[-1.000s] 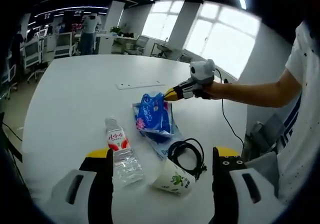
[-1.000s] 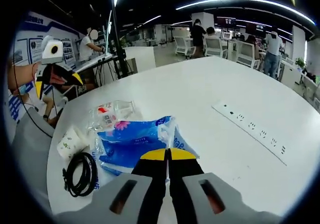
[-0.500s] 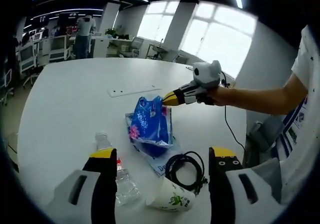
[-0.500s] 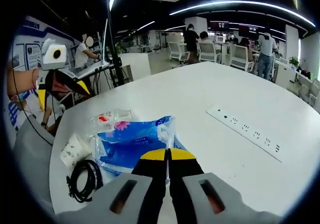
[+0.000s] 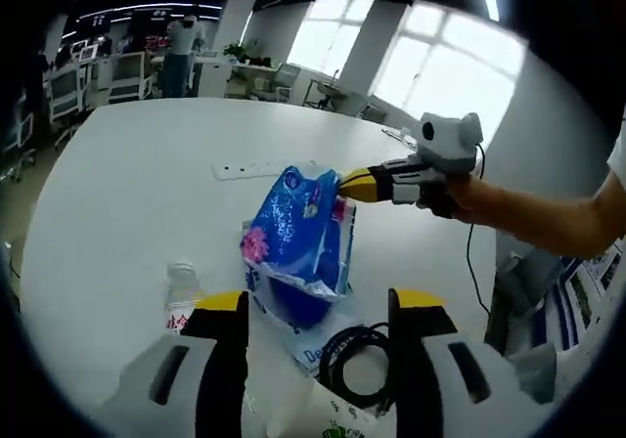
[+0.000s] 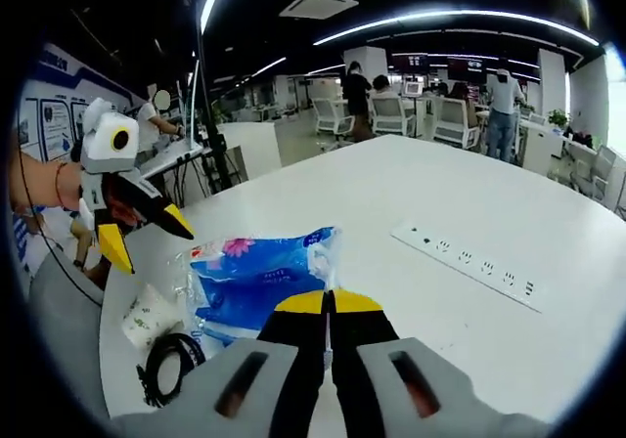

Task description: Arrange the tabletop items into an orderly group along one side of the table until the central work area is clear of visible clutter.

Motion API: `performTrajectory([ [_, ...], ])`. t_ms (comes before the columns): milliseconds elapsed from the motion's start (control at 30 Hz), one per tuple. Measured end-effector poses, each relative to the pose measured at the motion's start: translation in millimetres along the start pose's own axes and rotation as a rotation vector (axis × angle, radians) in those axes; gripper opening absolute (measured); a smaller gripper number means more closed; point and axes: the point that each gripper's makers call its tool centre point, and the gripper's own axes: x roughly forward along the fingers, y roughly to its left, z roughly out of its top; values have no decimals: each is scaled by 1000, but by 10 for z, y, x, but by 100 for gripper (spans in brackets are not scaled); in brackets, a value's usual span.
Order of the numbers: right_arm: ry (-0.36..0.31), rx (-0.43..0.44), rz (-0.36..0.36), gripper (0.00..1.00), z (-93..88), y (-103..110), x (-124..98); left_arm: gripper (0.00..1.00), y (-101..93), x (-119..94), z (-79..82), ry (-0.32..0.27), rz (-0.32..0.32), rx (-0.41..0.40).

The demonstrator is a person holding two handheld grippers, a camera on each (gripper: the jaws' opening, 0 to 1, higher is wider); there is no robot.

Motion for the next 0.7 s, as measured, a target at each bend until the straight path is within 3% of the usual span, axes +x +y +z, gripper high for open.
performTrajectory([
  [200,-25,19,-20,0,44,0,-40,49,9,191,-51,19,44,-29],
  [500,-58,52,-57,0,74,-25,-174,31,-68,307,100,-56,43,-115],
  [700,-75,88,-78,0,60,-69,-301,11,-80,334,144,-68,58,-108],
])
